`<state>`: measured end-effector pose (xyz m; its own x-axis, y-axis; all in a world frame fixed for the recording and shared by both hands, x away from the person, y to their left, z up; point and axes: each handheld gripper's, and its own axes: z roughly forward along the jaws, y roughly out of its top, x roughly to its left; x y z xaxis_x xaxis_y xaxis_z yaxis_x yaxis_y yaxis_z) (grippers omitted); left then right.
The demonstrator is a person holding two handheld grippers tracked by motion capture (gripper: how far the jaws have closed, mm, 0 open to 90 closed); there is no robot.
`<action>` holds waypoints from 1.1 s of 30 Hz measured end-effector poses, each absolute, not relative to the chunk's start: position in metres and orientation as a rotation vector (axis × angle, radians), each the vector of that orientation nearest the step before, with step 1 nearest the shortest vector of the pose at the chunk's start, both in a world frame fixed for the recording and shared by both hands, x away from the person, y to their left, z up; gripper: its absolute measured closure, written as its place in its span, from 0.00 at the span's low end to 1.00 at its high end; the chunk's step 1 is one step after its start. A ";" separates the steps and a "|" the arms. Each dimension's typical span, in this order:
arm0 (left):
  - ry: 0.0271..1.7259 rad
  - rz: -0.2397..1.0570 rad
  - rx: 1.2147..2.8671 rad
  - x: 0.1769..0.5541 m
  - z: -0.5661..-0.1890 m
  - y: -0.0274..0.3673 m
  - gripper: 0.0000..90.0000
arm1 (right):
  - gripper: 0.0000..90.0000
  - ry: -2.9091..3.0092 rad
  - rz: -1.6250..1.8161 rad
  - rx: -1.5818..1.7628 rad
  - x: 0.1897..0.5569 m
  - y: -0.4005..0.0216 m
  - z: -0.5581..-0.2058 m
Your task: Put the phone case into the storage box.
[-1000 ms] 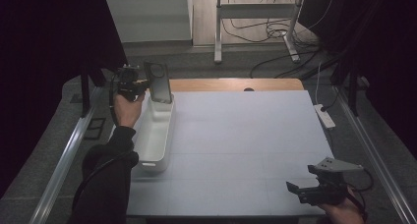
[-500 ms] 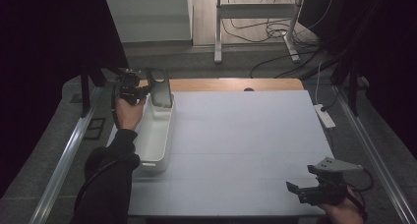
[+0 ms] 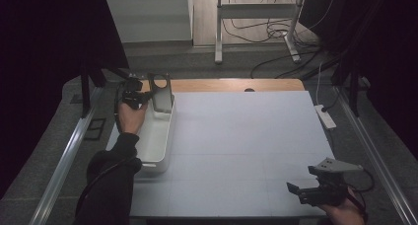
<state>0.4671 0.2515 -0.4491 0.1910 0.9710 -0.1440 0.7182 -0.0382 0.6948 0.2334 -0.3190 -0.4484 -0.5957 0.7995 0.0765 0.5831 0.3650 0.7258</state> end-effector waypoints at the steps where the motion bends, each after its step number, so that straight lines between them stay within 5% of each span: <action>1: 1.589 0.486 1.814 0.467 -0.450 0.251 0.99 | 0.04 2.341 1.064 1.225 0.233 -0.319 -0.448; 19: 1.571 0.457 1.829 0.465 -0.451 0.250 0.87 | 0.04 2.347 1.054 1.221 0.234 -0.318 -0.449; 33: 1.522 0.426 1.830 0.460 -0.448 0.253 0.61 | 0.04 2.350 1.048 1.221 0.234 -0.318 -0.449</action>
<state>0.4599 0.2533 -0.4480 0.2526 0.9500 -0.1833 0.7166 -0.0564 0.6952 0.2339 -0.3177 -0.4488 -0.5976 0.7987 0.0700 0.5859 0.3754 0.7182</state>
